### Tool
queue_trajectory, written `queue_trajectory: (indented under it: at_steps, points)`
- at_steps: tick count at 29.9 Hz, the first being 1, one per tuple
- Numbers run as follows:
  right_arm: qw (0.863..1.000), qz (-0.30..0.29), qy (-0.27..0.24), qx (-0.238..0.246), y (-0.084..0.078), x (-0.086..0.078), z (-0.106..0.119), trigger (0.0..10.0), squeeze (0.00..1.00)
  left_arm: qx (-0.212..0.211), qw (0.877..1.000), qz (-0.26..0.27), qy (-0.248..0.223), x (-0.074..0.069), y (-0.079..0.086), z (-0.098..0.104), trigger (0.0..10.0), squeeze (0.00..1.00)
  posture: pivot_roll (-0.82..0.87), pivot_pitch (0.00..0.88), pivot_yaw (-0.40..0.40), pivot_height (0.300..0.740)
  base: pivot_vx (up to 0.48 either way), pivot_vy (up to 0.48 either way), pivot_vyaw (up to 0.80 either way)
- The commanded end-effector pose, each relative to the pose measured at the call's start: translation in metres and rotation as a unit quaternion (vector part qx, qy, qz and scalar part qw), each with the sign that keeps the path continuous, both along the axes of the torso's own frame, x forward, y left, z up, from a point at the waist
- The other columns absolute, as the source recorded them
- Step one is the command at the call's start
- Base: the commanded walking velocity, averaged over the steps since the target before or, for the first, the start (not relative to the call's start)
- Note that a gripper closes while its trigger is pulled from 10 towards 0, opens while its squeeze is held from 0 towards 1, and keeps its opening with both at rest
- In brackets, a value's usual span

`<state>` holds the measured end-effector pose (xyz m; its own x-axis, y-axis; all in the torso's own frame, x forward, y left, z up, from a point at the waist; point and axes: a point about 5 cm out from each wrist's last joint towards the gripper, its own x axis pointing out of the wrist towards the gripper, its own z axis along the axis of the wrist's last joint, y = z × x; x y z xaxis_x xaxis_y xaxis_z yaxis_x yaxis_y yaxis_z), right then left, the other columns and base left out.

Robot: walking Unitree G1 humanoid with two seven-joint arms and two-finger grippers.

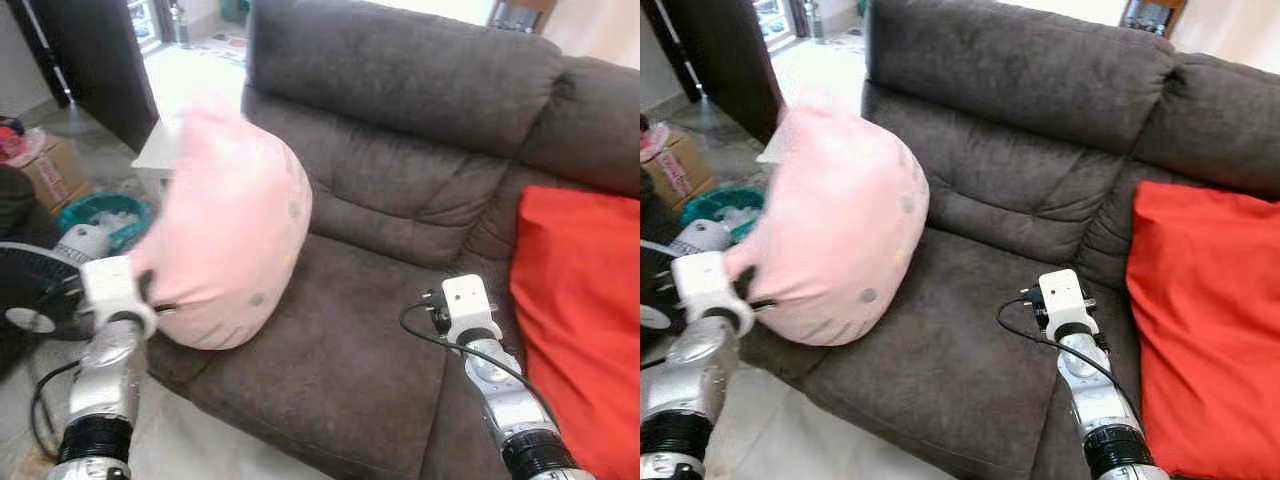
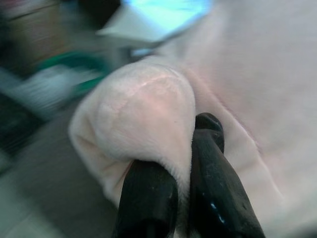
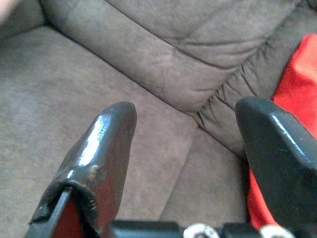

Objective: Move the pillow to the sofa from floor

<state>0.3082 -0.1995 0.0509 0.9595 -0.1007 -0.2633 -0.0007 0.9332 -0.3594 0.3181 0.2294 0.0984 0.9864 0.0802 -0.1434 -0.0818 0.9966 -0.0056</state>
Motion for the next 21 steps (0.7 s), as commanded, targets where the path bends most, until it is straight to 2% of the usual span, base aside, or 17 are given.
queue_trajectory:
  at_steps: [1, 5, 11, 16, 20, 21]
  points:
    - [1.0, -0.003, -0.001, -0.001, -0.003, 0.001, 0.001, 10.0, 0.0, -0.002, 1.0, -0.022, 0.011, -0.003, -0.009, -0.008, 10.0, 0.0, 0.15, 0.064, -0.103, 0.74, 0.0, 0.0, 0.0]
    - [1.0, -0.002, -0.001, 0.0, -0.002, 0.001, 0.001, 10.0, 0.0, 0.003, 1.0, -0.028, 0.01, -0.003, -0.012, -0.009, 10.0, 0.0, 0.15, 0.064, -0.102, 0.74, 0.0, 0.0, 0.0]
    - [1.0, -0.003, 0.0, 0.002, -0.002, 0.0, 0.0, 10.0, 0.0, 0.012, 1.0, -0.026, 0.007, -0.005, -0.006, -0.008, 10.0, 0.0, 0.15, 0.063, -0.098, 0.74, 0.0, 0.0, 0.0]
    - [1.0, -0.001, -0.001, 0.004, 0.0, 0.001, 0.0, 10.0, 0.0, 0.015, 1.0, -0.003, -0.016, -0.004, -0.001, -0.003, 10.0, 0.0, 0.16, 0.062, -0.099, 0.74, 0.0, 0.0, 0.0]
    - [1.0, 0.001, -0.002, 0.005, 0.001, 0.001, 0.0, 10.0, 0.0, 0.012, 0.999, -0.01, -0.04, -0.002, -0.007, 0.004, 10.0, 0.0, 0.15, 0.063, -0.099, 0.74, 0.0, 0.0, 0.0]
    - [1.0, 0.001, -0.002, 0.005, 0.001, 0.001, 0.0, 10.0, 0.0, 0.015, 0.999, -0.017, -0.041, -0.002, -0.01, 0.005, 10.0, 0.45, 0.15, 0.065, -0.1, 0.74, 0.0, 0.0, 0.0]
